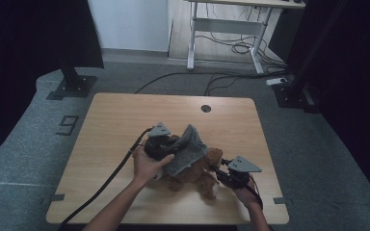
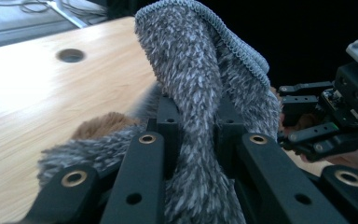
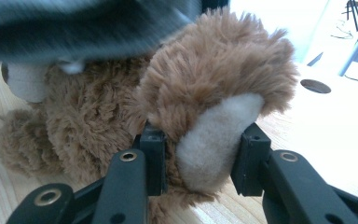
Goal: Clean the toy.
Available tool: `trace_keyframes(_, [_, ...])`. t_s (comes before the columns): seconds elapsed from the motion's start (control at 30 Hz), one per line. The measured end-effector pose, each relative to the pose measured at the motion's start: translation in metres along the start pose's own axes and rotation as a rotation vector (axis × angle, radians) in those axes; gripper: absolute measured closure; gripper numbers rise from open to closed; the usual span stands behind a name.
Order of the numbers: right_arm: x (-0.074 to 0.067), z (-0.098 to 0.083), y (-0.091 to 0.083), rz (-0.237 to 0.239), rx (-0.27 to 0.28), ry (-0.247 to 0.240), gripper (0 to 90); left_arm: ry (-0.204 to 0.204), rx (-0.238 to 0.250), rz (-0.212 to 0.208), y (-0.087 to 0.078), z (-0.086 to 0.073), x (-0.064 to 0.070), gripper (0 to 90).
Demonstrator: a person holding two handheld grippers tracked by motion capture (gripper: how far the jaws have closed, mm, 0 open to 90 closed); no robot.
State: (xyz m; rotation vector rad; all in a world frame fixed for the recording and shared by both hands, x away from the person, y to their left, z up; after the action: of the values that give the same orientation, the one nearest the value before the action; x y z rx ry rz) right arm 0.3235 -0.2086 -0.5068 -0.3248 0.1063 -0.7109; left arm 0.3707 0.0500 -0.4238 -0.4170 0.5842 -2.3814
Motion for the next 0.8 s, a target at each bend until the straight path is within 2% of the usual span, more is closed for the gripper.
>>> trace_keyframes(0.1, [-0.001, 0.000, -0.001, -0.003, 0.005, -0.009, 62.5, 0.013, -0.069, 0.001, 0.023, -0.006, 0.006, 76.9])
trace_keyframes(0.17, [-0.001, 0.000, -0.001, -0.003, 0.002, -0.015, 62.5, 0.021, -0.102, 0.010, 0.030, -0.013, 0.005, 77.2])
trace_keyframes(0.2, [-0.001, 0.000, -0.001, -0.004, -0.004, -0.011, 62.5, 0.020, -0.102, 0.008, 0.030, -0.014, 0.005, 77.3])
trace_keyframes(0.27, [0.000, -0.001, -0.001, -0.003, -0.006, -0.012, 62.5, 0.013, -0.098, 0.010, 0.024, -0.015, 0.002, 77.4])
trace_keyframes(0.33, [0.000, -0.001, -0.001, -0.004, -0.005, -0.012, 62.5, 0.023, -0.092, 0.025, 0.017, -0.015, 0.000, 77.4])
trace_keyframes(0.43, [0.000, -0.001, -0.001, -0.005, -0.005, -0.014, 62.5, 0.021, -0.075, 0.055, 0.001, -0.017, -0.010, 77.4])
trace_keyframes(0.53, [0.000, -0.001, -0.001, -0.004, -0.006, -0.013, 62.5, 0.003, -0.051, 0.087, -0.017, -0.018, -0.025, 77.4])
trace_keyframes(0.6, [0.000, -0.001, -0.001, -0.004, -0.005, -0.012, 62.5, -0.010, -0.050, 0.127, -0.029, -0.021, -0.038, 77.3])
trace_keyframes(0.7, [0.000, -0.001, -0.002, -0.004, -0.006, -0.013, 62.5, -0.047, -0.051, 0.152, -0.042, -0.031, -0.058, 77.3])
trace_keyframes(0.8, [0.001, -0.002, -0.001, -0.003, -0.005, -0.011, 62.4, -0.110, -0.034, 0.147, -0.054, -0.045, -0.077, 77.3])
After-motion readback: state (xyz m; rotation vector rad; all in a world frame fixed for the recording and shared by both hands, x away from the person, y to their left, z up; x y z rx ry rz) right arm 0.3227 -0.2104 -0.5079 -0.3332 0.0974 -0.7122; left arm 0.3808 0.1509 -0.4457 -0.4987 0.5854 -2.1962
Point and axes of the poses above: each handheld gripper's, and its own axes: y roughly forward along the jaws, z roughly out of its top, x roughly to its right, the point moved 1 cm from there along y, roughly forward along the jaws, and after that the axes turned 6 degrees about z, right-handed, at the moved point
